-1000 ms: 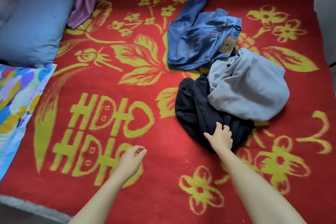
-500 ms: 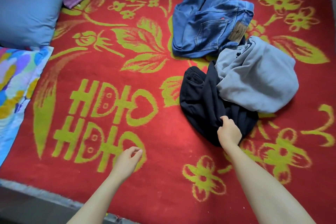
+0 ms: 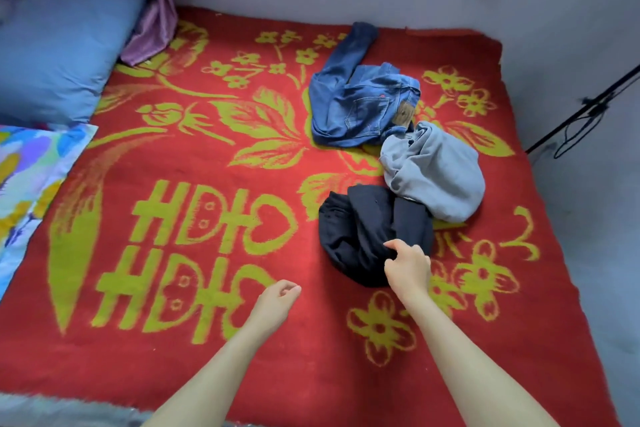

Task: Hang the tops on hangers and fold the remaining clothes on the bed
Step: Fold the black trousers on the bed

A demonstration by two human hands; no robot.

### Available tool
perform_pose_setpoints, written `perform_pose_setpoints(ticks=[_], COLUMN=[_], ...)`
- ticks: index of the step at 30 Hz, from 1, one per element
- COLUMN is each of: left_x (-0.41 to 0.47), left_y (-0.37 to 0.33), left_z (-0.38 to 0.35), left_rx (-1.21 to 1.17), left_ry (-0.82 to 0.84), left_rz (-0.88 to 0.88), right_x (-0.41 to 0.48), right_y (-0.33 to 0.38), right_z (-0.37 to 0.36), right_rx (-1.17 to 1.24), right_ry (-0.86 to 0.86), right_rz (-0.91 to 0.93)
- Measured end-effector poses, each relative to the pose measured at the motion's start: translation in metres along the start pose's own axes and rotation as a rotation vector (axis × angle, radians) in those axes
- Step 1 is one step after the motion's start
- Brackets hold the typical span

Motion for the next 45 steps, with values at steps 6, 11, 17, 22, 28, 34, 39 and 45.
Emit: perform_pose_setpoints(ticks=[6, 11, 17, 22, 28, 34, 39, 45], left_x=[-0.014, -0.017, -0.030, -0.044, -0.049, -0.046, -0.046, -0.046], left_y=[0.040, 0.084, 0.118, 0.133, 0.141, 0.164, 0.197, 0.224], left_z=[0.053, 0.132, 0.205, 0.241, 0.250, 0.203, 0.184, 0.180], left_rx=[-0.240, -0.298, -0.299, -0.143, -0.065, -0.088, -0.105, -0.124], left_ry=[0.082, 0.040, 0.004, -0.138, -0.195, -0.043, 0.021, -0.008], left_rz=[0.071, 0.089, 0.037, -0.044, -0.045, 0.100, 0.216, 0.296], right_x=[-0.081, -0.137, -0.164, -0.193, -0.204, -0.176, -0.176, -0.177], right_y=[0.101, 0.200, 0.281, 0.327, 0.332, 0.226, 0.107, 0.053], right_z=[0.010, -0.018, -0.020, 0.000, 0.026, -0.019, -0.089, -0.118], right_rx=[0.098, 0.083, 0.215, 0.372, 0.601, 0.489, 0.165, 0.154], right_ry=[-0.147, -0.155, -0.205, -0.275, -0.390, -0.340, -0.034, 0.009], right_rz=[0.090, 0.239, 0.346, 0.522, 0.535, 0.088, -0.289, -0.440])
Point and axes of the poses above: each hand's wrist, its own x-axis towards the middle knuckle, its own z-axis out of the back of the hand, y = z × x, the point moved 5 cm from there along x, towards the middle knuckle, and after that the axes turned 4 degrees about z, right-handed, at the moved point
